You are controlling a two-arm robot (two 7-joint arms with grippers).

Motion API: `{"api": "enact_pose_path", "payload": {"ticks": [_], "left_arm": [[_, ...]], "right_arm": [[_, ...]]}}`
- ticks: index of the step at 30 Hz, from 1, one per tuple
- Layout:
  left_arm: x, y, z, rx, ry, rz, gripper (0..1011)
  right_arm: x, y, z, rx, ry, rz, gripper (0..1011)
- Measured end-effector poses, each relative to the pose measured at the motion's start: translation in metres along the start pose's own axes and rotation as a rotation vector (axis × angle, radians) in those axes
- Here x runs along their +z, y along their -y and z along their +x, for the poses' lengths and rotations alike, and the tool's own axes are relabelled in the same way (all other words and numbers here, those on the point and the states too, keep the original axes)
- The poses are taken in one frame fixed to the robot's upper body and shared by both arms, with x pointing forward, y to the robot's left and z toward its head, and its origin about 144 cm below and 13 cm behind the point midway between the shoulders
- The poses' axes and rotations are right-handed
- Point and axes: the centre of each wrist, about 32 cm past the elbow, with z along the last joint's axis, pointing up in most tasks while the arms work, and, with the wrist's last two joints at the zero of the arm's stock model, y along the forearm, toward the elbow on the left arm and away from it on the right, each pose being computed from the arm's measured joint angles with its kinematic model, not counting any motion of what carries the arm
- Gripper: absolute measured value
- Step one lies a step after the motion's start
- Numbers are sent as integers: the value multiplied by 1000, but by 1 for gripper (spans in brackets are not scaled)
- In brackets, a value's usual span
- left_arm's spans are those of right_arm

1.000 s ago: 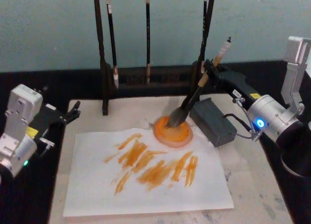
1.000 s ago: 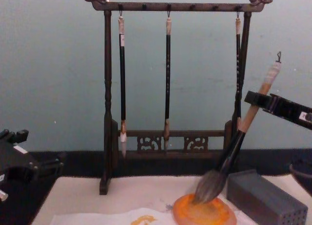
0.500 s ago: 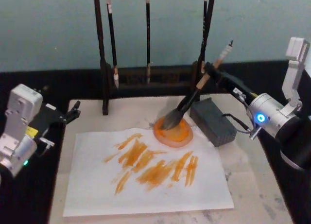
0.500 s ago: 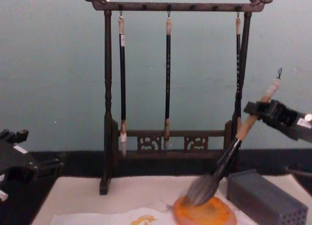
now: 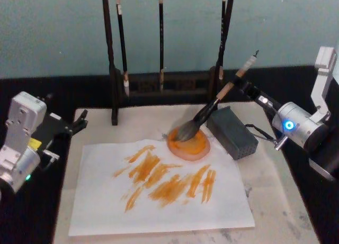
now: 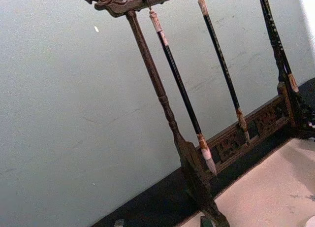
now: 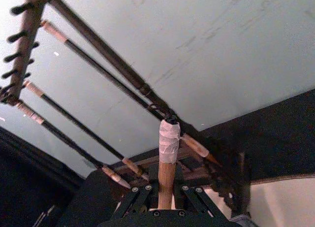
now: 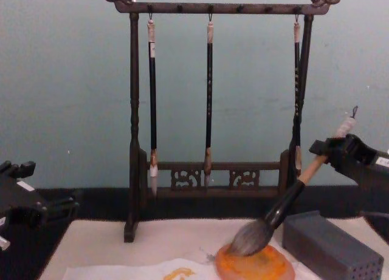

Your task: Pick up the brush from the inkstone, write on the paper, then place the brush back to its original position.

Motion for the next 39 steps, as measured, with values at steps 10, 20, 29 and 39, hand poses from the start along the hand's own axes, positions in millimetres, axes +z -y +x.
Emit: {"api": "enact_pose_path", "payload": {"ticks": [10, 20, 29, 39], "left_arm": [[0, 0, 0, 0, 0, 0, 1001], [0, 0, 0, 0, 0, 0, 1001], [0, 0, 0, 0, 0, 0, 1001], [0, 0, 0, 0, 0, 0, 1001]], "right_arm": [[6, 2, 9, -12, -33, 14, 171], [3, 4, 11, -15, -50, 3, 171], [-2, 3, 14, -30, -75, -6, 172], [-6, 4, 14, -41, -92, -11, 171]]}}
